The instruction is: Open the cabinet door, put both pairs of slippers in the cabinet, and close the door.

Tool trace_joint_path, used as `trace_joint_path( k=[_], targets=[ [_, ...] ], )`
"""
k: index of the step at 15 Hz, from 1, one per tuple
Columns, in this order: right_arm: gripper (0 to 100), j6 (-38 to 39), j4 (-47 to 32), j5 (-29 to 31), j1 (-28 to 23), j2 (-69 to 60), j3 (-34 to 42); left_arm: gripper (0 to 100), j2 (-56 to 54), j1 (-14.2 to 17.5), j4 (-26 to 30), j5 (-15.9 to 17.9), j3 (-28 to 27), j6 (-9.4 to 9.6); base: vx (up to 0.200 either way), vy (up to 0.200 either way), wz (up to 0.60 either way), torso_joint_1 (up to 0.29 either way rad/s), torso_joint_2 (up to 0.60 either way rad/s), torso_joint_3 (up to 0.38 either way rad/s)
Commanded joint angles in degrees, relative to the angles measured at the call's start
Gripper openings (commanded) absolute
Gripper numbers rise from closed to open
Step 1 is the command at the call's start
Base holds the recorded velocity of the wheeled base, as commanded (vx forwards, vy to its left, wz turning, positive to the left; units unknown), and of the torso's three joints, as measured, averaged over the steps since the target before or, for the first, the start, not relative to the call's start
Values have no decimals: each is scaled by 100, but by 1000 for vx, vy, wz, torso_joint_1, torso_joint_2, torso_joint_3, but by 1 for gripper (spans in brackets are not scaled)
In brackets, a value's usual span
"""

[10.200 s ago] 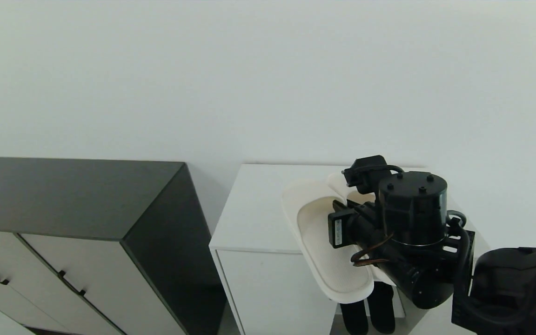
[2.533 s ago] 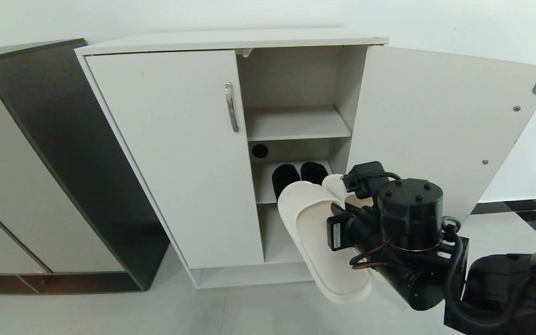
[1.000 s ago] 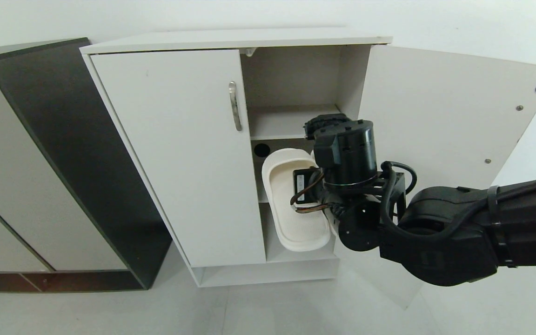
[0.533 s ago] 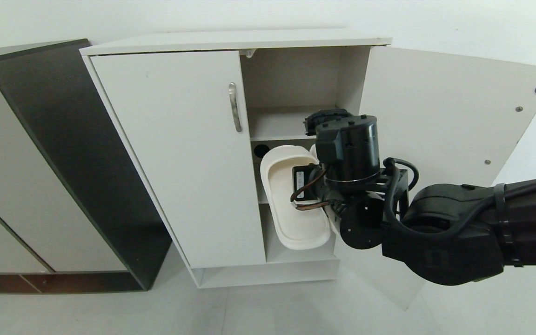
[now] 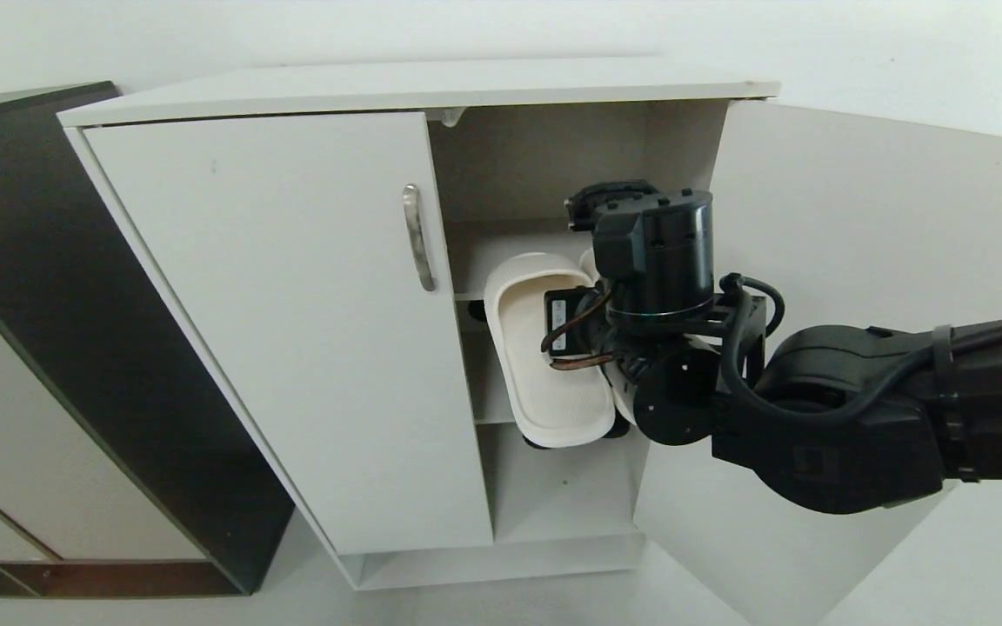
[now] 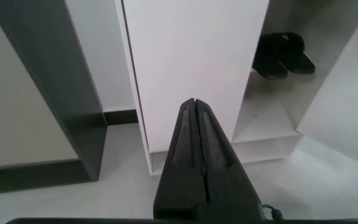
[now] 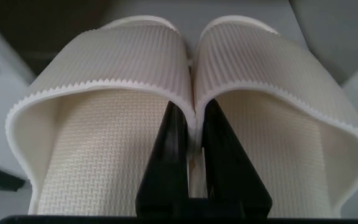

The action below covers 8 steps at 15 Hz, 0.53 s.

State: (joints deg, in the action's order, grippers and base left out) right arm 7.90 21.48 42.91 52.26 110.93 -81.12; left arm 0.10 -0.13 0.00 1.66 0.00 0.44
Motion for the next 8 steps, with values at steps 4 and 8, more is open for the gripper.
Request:
trace_joint_path(
  k=[4, 8],
  targets=[
    [0, 1, -3, -2, 3, 95, -97, 0, 8, -4, 9, 1, 0, 0, 200, 0, 0, 1, -1, 1],
    [0, 10, -3, 7, 3, 183, -71, 0, 8, -4, 0, 1, 0, 0, 200, 0, 0, 2, 2, 5]
  ],
)
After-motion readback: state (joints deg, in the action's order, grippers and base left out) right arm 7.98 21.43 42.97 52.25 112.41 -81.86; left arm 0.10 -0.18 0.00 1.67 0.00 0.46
